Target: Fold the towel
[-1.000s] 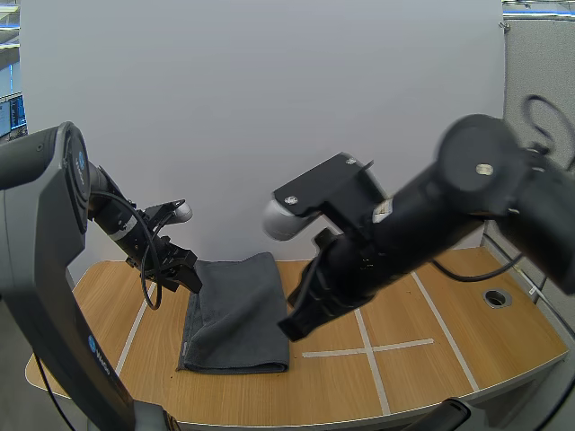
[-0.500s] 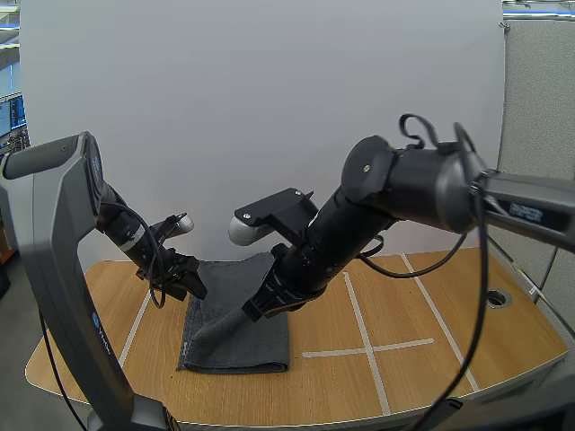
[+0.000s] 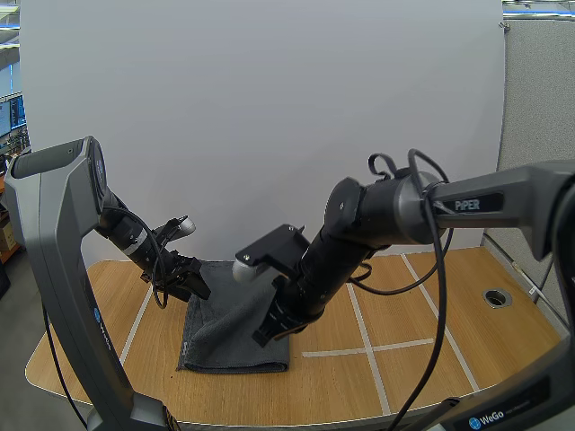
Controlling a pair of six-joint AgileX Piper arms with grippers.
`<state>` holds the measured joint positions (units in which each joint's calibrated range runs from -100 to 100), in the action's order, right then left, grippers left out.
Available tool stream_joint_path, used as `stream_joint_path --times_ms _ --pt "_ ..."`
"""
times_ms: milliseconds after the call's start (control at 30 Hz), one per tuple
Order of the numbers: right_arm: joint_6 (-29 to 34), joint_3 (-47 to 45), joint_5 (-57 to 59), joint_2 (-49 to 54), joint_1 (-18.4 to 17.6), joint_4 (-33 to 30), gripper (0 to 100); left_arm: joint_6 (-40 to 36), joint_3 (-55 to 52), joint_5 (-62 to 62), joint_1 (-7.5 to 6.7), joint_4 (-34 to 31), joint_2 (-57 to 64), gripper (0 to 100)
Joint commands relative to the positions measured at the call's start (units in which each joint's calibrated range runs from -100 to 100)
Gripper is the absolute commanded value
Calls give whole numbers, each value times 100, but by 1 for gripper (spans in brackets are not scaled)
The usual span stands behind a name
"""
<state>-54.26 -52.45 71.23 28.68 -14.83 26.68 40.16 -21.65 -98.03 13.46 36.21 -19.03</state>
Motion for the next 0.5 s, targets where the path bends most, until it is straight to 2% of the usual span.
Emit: stream_joint_path --times_ms 0,467 --pt "-420 -225 -1059 -834 25 74 0 77 129 56 -14 311 -235 81" --pt "-1192 -225 -1848 -1997 25 853 0 100 145 337 -14 341 -531 81"
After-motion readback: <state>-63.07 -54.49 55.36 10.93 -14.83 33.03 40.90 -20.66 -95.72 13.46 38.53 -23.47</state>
